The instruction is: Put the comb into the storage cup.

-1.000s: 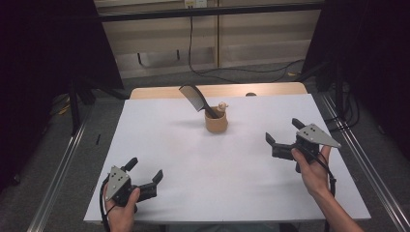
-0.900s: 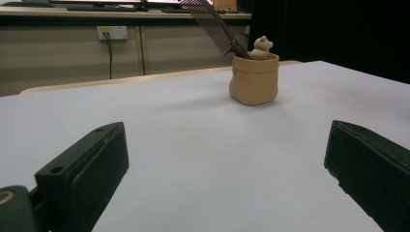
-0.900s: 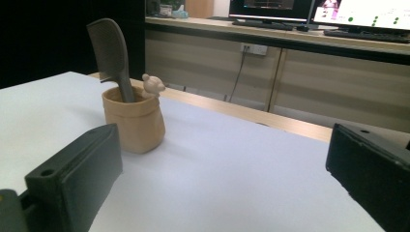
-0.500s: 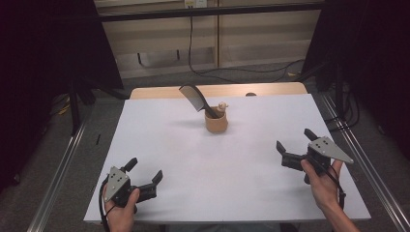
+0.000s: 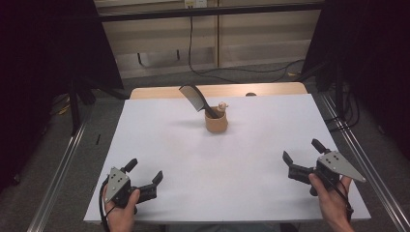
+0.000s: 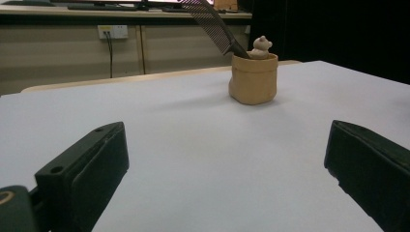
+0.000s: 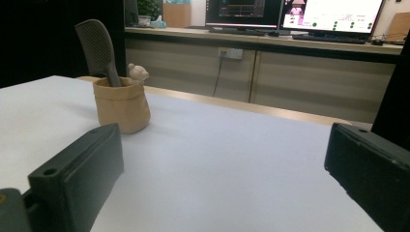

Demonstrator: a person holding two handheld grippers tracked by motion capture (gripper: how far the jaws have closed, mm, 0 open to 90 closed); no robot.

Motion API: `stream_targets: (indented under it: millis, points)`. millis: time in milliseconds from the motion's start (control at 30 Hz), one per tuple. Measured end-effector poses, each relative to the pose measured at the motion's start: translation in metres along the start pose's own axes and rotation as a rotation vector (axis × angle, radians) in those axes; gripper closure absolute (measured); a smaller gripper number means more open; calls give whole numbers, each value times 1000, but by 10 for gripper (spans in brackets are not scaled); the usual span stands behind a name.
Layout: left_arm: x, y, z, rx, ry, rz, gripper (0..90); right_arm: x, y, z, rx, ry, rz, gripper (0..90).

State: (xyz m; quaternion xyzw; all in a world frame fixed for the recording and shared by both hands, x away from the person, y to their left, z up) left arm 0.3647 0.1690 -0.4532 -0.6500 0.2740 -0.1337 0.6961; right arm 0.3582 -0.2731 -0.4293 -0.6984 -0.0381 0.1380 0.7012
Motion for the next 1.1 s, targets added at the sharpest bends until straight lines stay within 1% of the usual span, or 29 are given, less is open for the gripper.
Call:
stream_targets:
  millis: [33,67,167,267,400,433,467,533,567,633,733,767,833,900,967,1100]
  points:
    - [0,0,0,1,2,0,20,-4,2,-4,11,2,5,0]
    - [0,0,-1,1,1,-1,20,-4,2,-4,11,2,5,0]
    - [-1,0,-3,-4,6,-3,20,-10,5,-13,18,18,21,0]
    - [-1,0,-2,-2,5,-1,20,-13,7,-14,19,23,28,0]
    - [-1,0,-1,-1,-2,-2,20,-22,15,-15,16,20,42,0]
    - [-1,0,-1,-2,-1,-3,20,-26,19,-16,12,28,42,0]
    - [-1,0,-2,-2,0,-2,20,-26,19,-16,12,28,42,0]
    - [-1,0,-2,2,0,1,20,-29,24,-16,-1,26,47,0]
    - [-1,0,-2,2,0,2,20,-31,30,-16,-9,28,49,0]
    - [-1,0,-1,2,-4,2,20,-32,32,-16,-8,26,51,0]
    - [-1,1,1,-3,-4,4,20,-32,35,-15,-26,31,54,0]
    - [-2,2,2,-6,-5,9,20,-32,35,-14,-23,30,56,0]
    - [-2,3,4,-11,-10,8,20,-32,33,-15,-29,45,41,0]
    - [-2,2,4,-9,-8,4,20,-31,30,-13,-31,32,23,0]
    - [-1,2,3,1,-7,7,20,-30,32,-14,-24,34,33,0]
    - [-1,2,3,-1,-5,8,20,-28,33,-12,-19,23,43,0]
Point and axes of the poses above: each handheld gripper's, and its own axes: x roughly forward along the jaws, y roughly out of its underside, z roughly to its left, the point moved 10 cm from there along x, roughly forward along the jaws, and after that the axes turned 3 degrees about x, right-handed, at the moved point
